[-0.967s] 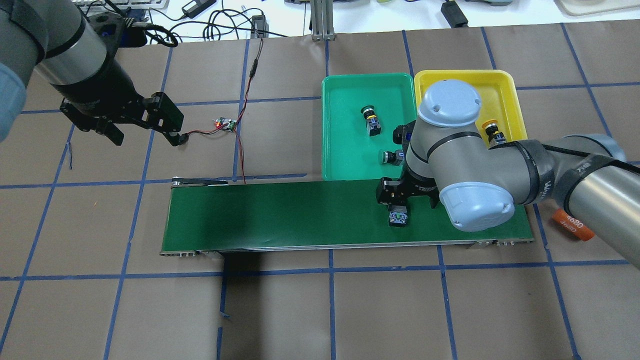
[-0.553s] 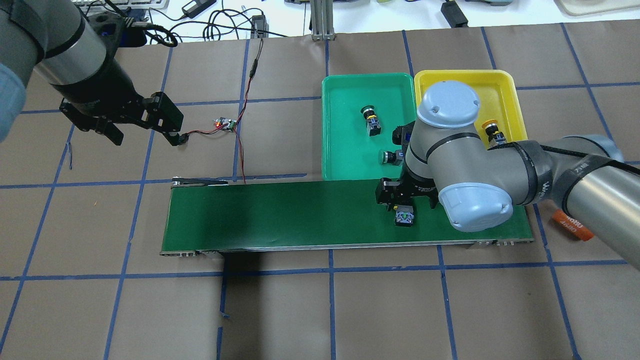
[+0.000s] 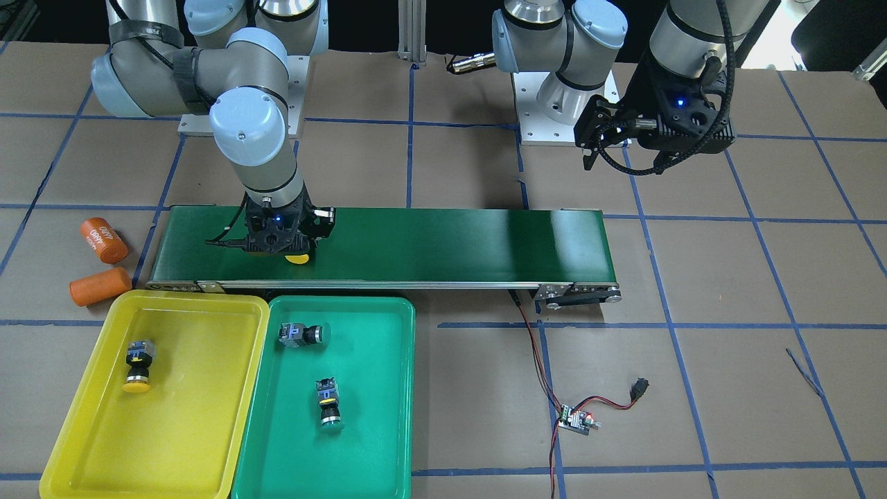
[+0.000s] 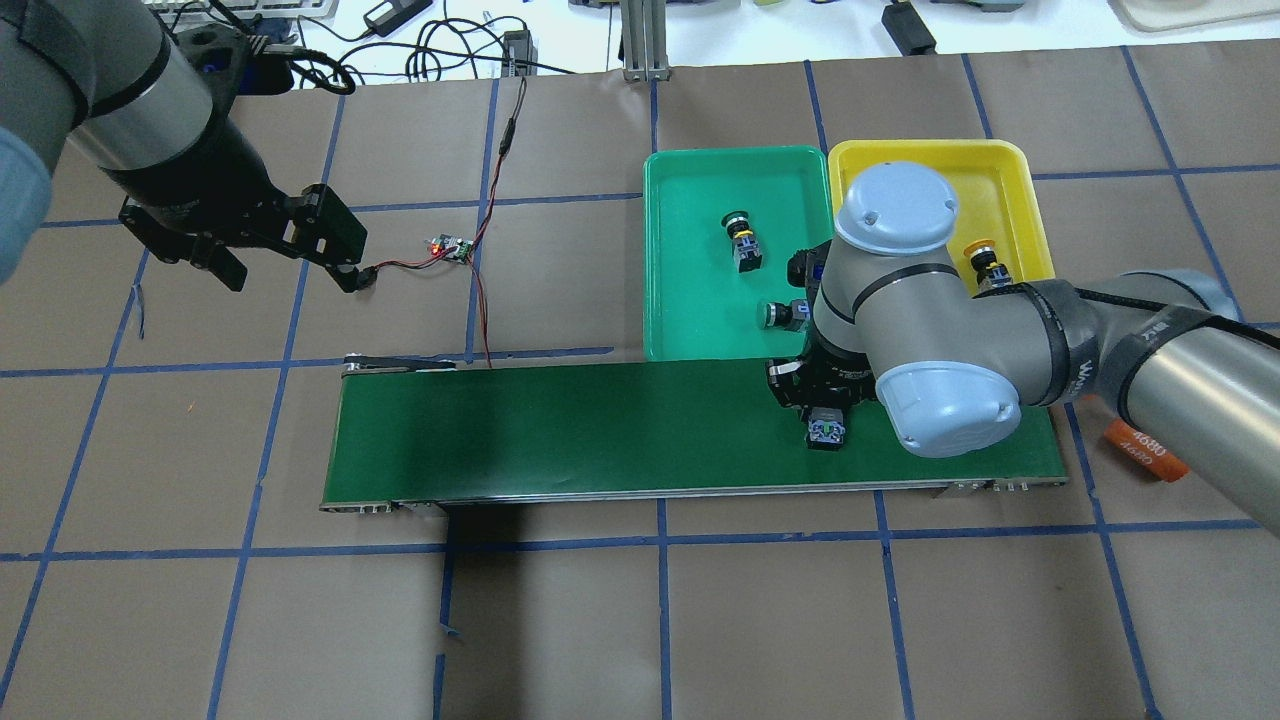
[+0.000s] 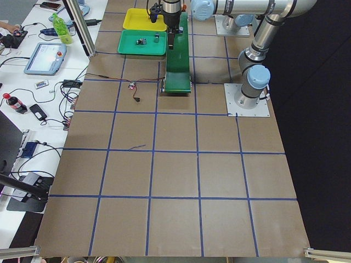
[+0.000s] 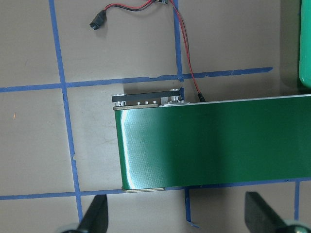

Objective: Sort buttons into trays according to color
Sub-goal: 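Place the yellow-capped button in the yellow tray with the right gripper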

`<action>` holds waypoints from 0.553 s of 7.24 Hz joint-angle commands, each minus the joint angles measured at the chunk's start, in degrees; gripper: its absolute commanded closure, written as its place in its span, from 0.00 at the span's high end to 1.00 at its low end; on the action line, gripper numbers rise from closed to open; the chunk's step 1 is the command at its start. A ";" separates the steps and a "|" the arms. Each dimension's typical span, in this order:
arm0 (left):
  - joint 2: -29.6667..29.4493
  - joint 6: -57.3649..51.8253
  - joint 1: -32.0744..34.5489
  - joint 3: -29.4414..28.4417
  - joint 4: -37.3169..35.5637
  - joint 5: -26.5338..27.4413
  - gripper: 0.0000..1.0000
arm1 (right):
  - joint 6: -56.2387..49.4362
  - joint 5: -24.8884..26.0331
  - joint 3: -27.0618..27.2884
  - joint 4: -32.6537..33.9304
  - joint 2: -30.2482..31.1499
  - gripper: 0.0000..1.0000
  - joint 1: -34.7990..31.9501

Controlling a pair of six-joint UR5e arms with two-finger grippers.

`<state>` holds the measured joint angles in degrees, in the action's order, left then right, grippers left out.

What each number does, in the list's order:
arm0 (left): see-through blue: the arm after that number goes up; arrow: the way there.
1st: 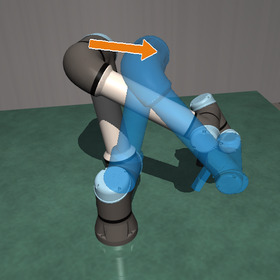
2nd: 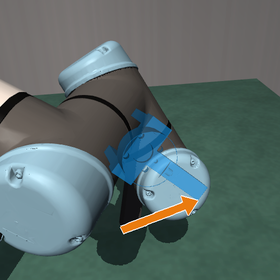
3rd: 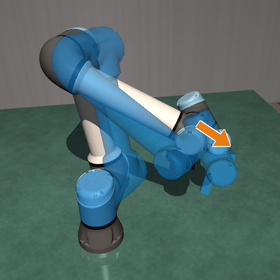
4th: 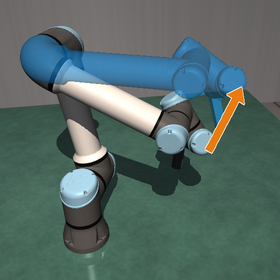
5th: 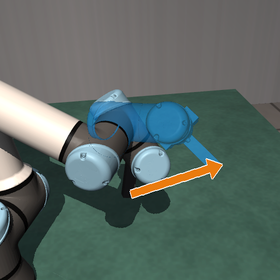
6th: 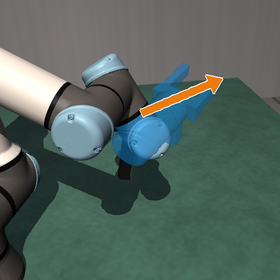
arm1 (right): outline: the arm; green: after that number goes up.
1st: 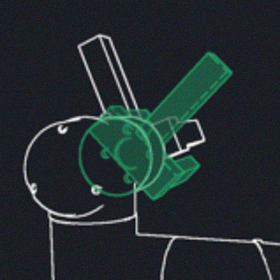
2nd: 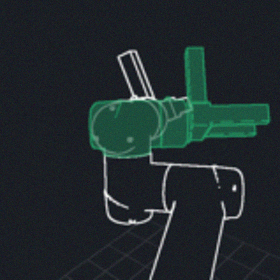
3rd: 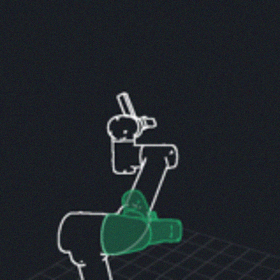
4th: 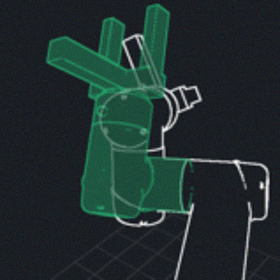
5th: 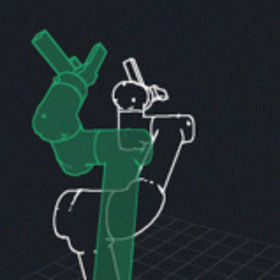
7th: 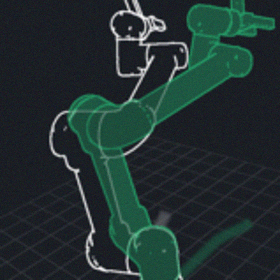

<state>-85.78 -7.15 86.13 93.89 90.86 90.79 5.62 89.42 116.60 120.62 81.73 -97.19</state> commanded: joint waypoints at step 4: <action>0.00 -0.06 0.00 -0.03 -0.07 0.00 1.00 | -17.31 -0.30 -22.94 -10.46 -10.15 0.11 16.47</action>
<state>-85.78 -7.20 86.13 93.86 90.82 90.78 -3.36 89.33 101.04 114.34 75.65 -86.10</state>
